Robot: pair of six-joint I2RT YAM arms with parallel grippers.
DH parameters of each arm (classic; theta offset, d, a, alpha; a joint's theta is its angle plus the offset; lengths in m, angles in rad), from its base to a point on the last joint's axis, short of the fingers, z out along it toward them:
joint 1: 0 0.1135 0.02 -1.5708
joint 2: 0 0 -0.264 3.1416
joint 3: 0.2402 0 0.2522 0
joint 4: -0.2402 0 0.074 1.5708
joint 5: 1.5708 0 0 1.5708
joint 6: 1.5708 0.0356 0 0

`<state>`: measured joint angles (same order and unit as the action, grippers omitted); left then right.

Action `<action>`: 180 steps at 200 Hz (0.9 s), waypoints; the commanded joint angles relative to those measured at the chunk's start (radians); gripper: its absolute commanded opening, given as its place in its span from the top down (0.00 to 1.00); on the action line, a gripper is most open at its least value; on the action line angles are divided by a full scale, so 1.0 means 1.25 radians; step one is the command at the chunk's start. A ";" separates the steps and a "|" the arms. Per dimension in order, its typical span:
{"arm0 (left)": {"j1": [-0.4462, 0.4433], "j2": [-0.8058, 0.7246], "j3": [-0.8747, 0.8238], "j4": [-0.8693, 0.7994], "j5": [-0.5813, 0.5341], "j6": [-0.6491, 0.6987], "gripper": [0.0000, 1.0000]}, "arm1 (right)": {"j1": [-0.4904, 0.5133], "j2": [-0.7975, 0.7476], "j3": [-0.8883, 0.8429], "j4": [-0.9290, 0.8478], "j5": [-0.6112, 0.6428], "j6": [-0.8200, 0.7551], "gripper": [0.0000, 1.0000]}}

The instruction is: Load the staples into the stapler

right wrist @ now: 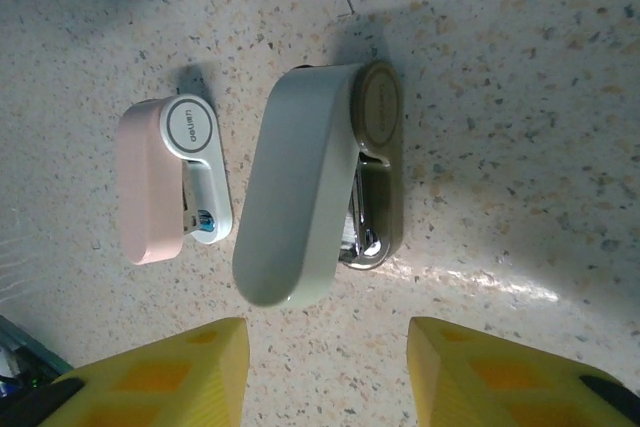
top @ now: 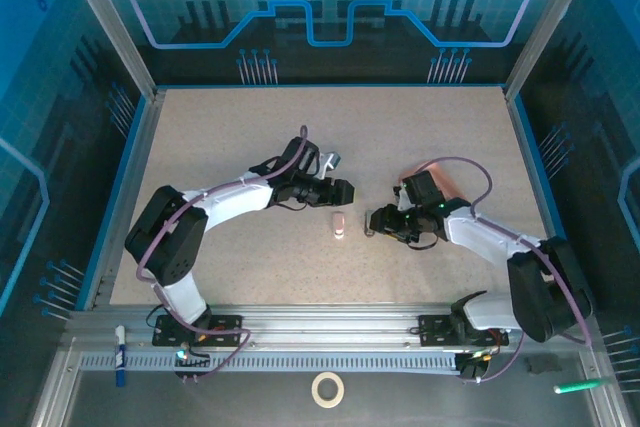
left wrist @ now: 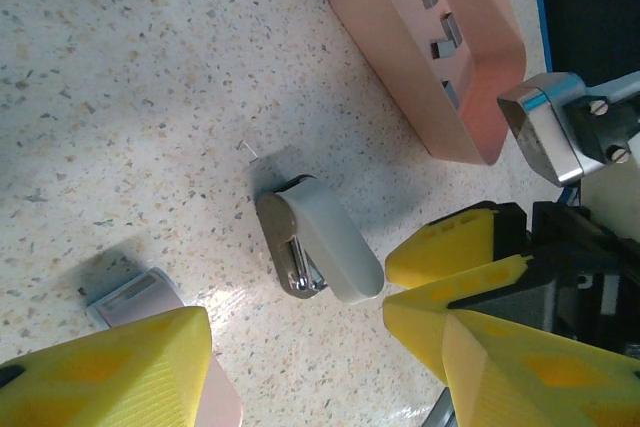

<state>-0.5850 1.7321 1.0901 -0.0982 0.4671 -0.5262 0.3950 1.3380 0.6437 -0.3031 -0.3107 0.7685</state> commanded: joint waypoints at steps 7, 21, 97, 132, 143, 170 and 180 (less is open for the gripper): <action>0.007 -0.027 -0.016 0.014 0.000 -0.011 0.36 | 0.011 0.032 0.018 0.008 0.024 -0.008 0.55; 0.008 -0.028 -0.018 0.014 -0.001 -0.009 0.36 | 0.014 0.047 0.016 -0.003 0.037 -0.008 0.56; 0.009 -0.028 -0.033 0.020 0.000 -0.007 0.36 | 0.022 0.014 0.052 -0.078 0.054 -0.027 0.56; 0.009 -0.036 -0.041 0.021 -0.001 -0.006 0.36 | 0.020 -0.023 0.091 -0.119 0.052 -0.040 0.54; 0.011 -0.037 -0.044 0.021 -0.001 -0.006 0.36 | 0.016 -0.025 0.098 -0.120 0.053 -0.043 0.54; 0.012 -0.040 -0.051 0.025 0.002 -0.006 0.37 | 0.003 0.010 0.117 -0.117 0.050 -0.049 0.55; 0.013 -0.042 -0.053 0.026 0.002 -0.006 0.37 | 0.001 0.027 0.127 -0.116 0.049 -0.051 0.55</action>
<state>-0.5777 1.7153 1.0397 -0.0731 0.4671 -0.5259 0.4091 1.3296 0.7647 -0.4129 -0.2615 0.7280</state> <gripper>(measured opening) 0.631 0.453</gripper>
